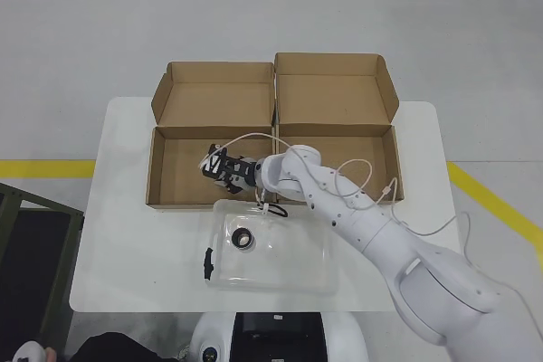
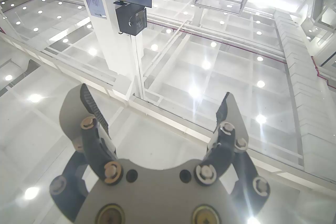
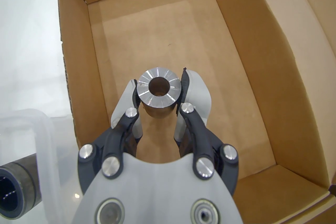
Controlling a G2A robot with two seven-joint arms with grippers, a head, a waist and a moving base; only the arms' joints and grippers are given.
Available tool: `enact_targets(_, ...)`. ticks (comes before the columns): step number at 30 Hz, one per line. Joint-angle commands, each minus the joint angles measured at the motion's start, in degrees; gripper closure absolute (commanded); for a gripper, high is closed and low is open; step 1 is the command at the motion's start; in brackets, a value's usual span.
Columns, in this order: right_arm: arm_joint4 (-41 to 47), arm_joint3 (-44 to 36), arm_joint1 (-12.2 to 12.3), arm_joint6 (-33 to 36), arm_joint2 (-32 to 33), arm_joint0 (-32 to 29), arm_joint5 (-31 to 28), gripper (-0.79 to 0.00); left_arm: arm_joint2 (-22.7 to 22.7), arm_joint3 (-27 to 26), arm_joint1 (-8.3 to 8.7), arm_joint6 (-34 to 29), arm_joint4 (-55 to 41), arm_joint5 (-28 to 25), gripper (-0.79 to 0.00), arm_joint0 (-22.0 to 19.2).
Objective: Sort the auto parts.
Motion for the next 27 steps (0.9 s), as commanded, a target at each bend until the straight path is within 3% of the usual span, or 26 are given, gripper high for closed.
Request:
enact_targets(1, -0.2, 0.8, -0.3, -0.1, 0.1, 0.1, -0.2, -0.252, 0.0, 0.0, 0.00, 0.0, 0.0, 0.0, -0.785, 0.0)
enact_targets(4, -0.7, 1.8, -0.8, -0.3, 0.2, 0.2, -0.5, -0.262, 0.0, 0.0, 0.00, 0.0, 0.0, 0.0, -0.785, 0.0)
enact_targets(9, -1.1, 2.6, -1.0, -1.7, 1.3, 0.4, -1.1, -0.354, 0.0, 0.0, 0.00, 0.0, 0.0, 0.0, -0.785, 0.0)
enact_targets(15, -2.7, -1.5, -0.1, -3.4, 3.7, 0.3, -2.5, -0.425, 0.0, 0.0, 0.00, 0.0, 0.0, 0.0, -0.785, 0.0)
enact_targets(21, -5.6, -13.1, 2.8, -1.9, 7.7, -2.9, -5.0, -0.594, 0.0, 0.0, 0.00, 0.0, 0.0, 0.0, -0.785, 0.0)
enact_targets(27, -8.7, -29.2, 6.9, 3.5, 14.1, -10.4, -7.9, -0.613, 0.0, 0.0, 0.00, 0.0, 0.0, 0.0, -0.785, 0.0)
